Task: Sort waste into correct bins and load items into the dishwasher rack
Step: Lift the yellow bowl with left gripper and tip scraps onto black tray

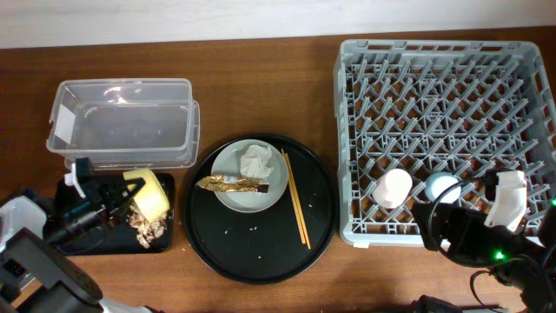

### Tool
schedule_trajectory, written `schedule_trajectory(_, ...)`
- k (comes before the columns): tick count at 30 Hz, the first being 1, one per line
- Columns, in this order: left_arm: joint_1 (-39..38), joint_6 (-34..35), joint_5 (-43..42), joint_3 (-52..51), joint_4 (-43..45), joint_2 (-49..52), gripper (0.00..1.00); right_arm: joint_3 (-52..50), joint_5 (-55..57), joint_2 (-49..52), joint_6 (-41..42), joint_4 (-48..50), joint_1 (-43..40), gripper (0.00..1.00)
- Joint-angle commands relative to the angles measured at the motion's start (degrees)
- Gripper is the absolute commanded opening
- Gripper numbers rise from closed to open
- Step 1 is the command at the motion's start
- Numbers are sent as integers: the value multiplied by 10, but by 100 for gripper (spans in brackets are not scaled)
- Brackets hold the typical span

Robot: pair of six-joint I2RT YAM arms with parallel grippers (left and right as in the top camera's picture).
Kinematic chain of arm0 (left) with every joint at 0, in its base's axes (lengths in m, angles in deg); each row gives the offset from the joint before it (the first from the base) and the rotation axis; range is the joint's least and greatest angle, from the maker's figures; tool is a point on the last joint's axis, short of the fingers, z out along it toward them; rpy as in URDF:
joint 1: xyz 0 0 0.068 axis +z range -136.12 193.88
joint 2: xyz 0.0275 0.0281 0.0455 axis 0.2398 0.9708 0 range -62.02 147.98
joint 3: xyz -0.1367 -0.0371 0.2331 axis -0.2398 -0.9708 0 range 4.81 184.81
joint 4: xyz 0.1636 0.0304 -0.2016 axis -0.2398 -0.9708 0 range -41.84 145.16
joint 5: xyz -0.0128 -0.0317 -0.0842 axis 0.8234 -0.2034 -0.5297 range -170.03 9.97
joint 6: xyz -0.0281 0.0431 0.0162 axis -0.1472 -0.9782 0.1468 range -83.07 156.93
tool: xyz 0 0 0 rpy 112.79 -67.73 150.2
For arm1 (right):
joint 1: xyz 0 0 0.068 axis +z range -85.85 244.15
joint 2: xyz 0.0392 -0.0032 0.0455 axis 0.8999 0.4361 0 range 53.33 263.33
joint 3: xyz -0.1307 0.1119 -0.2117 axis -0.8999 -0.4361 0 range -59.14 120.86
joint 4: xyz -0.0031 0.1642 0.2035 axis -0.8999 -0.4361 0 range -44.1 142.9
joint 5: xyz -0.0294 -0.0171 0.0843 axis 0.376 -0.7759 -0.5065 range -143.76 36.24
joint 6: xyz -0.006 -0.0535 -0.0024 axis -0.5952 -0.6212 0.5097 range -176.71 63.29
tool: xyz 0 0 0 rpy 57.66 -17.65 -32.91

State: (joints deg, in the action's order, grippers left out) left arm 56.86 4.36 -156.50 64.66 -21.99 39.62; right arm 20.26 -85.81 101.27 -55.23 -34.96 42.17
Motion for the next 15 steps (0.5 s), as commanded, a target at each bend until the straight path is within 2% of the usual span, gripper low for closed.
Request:
schedule_trajectory(1,12,-38,-35,6,-34,10,0,3,-3,0,-2,1,-1,91)
schedule_trajectory(2,12,-102,-56,6,-50,9,0,3,-3,0,-2,1,-1,91)
schedule_trajectory(3,14,-124,-58,6,-32,9,0,3,-3,0,-2,1,-1,91)
schedule_trajectory(4,16,-64,-42,6,6,15,0,3,-3,0,-2,2,-1,91)
schedule_trajectory(5,16,-7,-33,6,-19,20,0,3,-3,0,-2,1,-1,92)
schedule_trajectory(6,16,-77,-54,6,-70,19,0,3,-3,0,-2,-1,-1,91)
schedule_trajectory(7,18,-118,-70,7,-76,18,0,3,-3,0,-2,-1,-1,91)
schedule_trajectory(8,19,-91,-69,7,-93,19,0,3,-3,0,-2,-1,-1,91)
schedule_trajectory(9,19,-111,-71,7,-123,17,0,3,-3,0,-2,-1,-1,91)
schedule_trajectory(10,19,-186,-89,7,-137,13,0,3,-3,0,-2,-1,-1,91)
schedule_trajectory(11,21,-192,-80,12,-104,12,0,3,-3,0,-2,-1,-1,91)
schedule_trajectory(12,21,-115,-60,14,-108,15,0,3,-3,0,-2,-1,-1,91)
schedule_trajectory(13,21,-159,-69,14,-123,13,0,3,-3,0,-2,-2,-1,91)
schedule_trajectory(15,21,-158,-55,15,-139,12,0,3,-3,0,-2,-2,-1,91)
